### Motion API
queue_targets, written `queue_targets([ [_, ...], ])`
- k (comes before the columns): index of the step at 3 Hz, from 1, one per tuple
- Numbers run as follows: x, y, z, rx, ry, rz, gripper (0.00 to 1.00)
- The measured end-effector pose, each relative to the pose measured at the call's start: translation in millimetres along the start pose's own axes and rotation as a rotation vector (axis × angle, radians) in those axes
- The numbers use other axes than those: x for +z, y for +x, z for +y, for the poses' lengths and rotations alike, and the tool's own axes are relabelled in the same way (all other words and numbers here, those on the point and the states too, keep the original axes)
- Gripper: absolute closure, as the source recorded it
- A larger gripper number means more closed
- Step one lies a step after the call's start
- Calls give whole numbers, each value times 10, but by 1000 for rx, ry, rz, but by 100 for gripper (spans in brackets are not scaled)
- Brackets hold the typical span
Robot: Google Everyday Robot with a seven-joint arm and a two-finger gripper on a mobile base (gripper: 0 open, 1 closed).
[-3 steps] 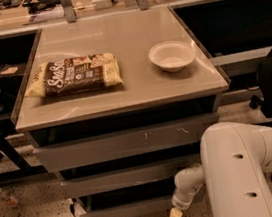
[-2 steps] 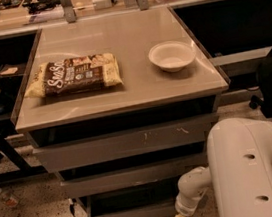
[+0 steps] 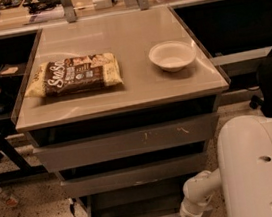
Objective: Open bottom drawer
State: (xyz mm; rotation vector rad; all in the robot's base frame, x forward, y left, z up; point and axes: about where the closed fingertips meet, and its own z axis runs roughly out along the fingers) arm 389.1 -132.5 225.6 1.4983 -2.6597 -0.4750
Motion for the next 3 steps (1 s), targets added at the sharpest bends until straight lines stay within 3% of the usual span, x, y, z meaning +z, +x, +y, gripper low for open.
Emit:
queue_targets([
  [2,479,-207,-204,-34,-50,49,0],
  [3,696,-163,-198,-48,-92,93,0],
])
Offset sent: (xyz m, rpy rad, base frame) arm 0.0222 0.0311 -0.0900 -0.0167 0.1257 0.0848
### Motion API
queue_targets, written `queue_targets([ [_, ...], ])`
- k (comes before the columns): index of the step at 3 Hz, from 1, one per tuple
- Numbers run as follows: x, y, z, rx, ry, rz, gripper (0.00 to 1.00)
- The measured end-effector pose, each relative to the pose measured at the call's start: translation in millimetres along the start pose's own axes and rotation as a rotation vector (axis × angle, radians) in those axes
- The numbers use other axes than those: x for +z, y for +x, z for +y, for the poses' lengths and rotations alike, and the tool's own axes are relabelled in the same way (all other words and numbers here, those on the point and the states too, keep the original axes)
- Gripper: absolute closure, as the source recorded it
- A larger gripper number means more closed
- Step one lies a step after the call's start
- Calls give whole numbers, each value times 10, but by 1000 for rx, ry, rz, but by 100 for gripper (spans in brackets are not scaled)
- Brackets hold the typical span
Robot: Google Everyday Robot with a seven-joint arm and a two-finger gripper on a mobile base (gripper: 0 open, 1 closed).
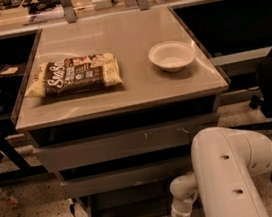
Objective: Open bottom drawer
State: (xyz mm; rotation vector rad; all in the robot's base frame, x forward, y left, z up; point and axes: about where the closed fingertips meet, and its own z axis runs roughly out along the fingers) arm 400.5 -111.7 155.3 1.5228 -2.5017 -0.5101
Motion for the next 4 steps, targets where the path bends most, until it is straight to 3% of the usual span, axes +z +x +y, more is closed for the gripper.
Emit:
queue_targets([
  [1,-34,0,15,0,0,0,0],
  [3,-48,471,513,48,-63,27,0],
  [4,30,693,820,43,-112,62,0],
])
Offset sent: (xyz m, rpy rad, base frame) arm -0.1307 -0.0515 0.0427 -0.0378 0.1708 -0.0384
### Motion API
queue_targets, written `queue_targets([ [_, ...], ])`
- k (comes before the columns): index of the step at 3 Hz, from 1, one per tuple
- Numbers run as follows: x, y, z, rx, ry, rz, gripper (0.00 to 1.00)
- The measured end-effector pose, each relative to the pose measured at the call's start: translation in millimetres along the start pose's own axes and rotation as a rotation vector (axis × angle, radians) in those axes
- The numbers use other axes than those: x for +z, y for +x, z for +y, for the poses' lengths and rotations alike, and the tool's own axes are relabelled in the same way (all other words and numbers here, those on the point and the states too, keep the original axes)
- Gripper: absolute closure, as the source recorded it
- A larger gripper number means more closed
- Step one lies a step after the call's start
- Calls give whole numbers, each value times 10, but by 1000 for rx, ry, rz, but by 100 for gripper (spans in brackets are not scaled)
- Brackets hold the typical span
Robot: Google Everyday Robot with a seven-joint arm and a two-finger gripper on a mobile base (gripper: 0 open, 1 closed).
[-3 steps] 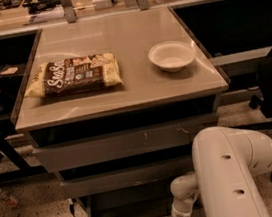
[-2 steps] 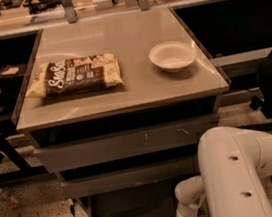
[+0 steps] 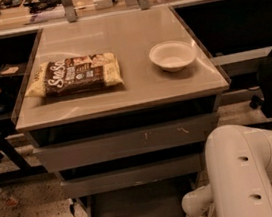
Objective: Open bottom drawer
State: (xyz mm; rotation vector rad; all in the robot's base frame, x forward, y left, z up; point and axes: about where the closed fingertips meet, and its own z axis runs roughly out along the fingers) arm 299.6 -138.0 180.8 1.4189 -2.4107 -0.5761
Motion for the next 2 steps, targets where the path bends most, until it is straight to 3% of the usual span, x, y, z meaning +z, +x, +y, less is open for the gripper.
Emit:
queue_targets([
  [2,4,87,-94,27,-26,-3,0],
])
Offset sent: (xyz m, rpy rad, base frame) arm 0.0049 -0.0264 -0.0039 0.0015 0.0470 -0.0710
